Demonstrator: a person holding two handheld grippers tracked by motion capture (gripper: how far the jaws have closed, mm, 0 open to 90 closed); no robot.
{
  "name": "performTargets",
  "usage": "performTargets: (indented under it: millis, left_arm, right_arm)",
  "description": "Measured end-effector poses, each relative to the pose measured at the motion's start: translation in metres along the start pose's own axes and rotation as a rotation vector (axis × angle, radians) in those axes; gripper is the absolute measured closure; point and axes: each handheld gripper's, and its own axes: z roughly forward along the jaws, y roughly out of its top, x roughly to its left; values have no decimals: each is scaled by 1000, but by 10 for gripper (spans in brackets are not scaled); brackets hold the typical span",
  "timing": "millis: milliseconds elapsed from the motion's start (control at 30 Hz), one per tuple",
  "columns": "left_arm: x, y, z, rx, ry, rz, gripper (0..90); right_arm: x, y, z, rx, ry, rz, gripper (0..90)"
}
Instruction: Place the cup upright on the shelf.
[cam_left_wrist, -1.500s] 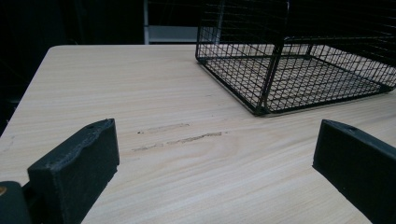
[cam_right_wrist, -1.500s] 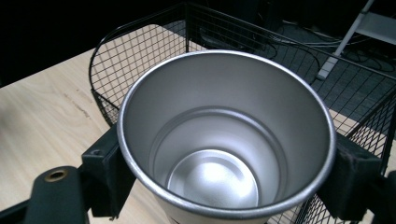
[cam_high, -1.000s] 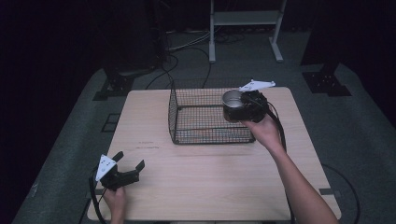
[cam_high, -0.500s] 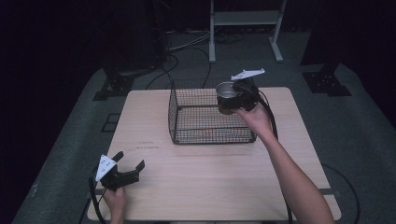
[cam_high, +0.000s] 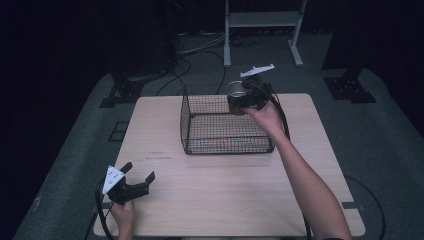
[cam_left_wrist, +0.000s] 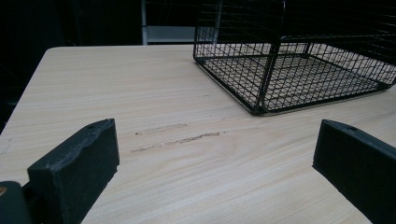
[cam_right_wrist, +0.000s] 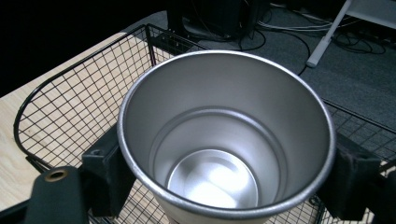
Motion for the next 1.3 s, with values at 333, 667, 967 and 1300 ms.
performTargets:
  millis: [333,667,967,1300]
  left_arm:
    - [-1,0,0,10,1,2,0]
    - [0,0,0,13,0,2,0]
    - [-1,0,0,10,0,0,0]
    - [-1,0,0,11,-1,0,0]
  right_arm:
    - [-11,-2,29,36,11,56,178]
    - [-15,-9,53,90,5,36,178]
    - [-20,-15,67,121,14,64,178]
    - [-26,-22,81,157,37,112,178]
